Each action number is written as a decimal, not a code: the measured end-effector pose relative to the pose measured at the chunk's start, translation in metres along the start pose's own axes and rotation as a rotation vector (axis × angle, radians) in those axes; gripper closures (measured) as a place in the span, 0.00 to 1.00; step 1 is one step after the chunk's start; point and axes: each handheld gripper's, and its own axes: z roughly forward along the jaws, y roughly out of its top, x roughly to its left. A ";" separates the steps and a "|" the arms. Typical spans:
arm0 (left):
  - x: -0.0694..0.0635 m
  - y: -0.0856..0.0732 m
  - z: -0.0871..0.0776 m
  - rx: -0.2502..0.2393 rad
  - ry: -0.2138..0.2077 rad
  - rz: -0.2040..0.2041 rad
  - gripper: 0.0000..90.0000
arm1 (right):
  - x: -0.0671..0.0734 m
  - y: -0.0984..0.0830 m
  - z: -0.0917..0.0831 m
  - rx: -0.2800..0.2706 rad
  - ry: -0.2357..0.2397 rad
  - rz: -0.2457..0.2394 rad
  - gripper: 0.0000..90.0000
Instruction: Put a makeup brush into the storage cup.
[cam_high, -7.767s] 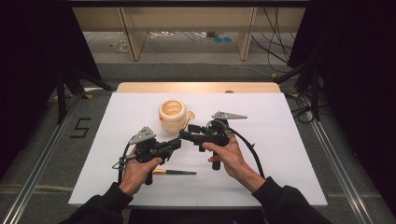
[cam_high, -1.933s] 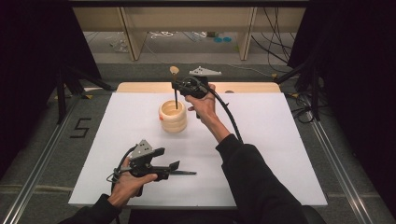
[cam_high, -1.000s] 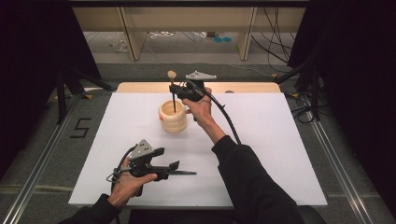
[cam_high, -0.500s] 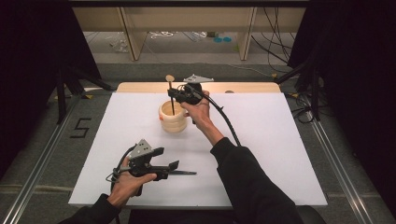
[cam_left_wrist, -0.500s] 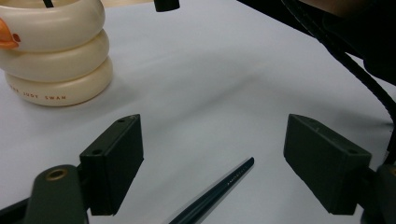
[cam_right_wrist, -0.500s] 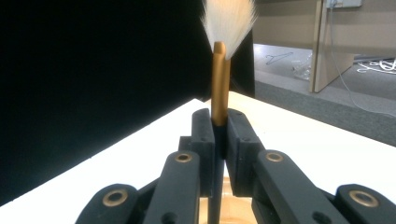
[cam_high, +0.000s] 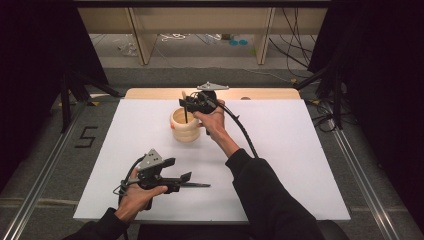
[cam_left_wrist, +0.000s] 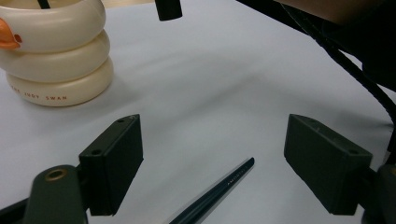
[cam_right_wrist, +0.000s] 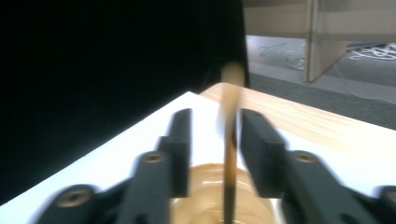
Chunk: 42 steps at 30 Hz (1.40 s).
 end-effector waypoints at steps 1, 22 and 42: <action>0.000 0.000 0.000 -0.001 0.000 -0.002 0.22 | -0.001 0.000 0.000 -0.011 -0.009 0.004 0.60; 0.010 0.003 -0.005 -0.009 0.024 -0.015 0.21 | 0.006 0.009 -0.065 -0.045 -0.016 -0.045 0.28; 0.016 0.002 -0.007 0.009 0.014 -0.005 0.20 | 0.006 -0.013 -0.123 -0.030 -0.012 -0.085 0.27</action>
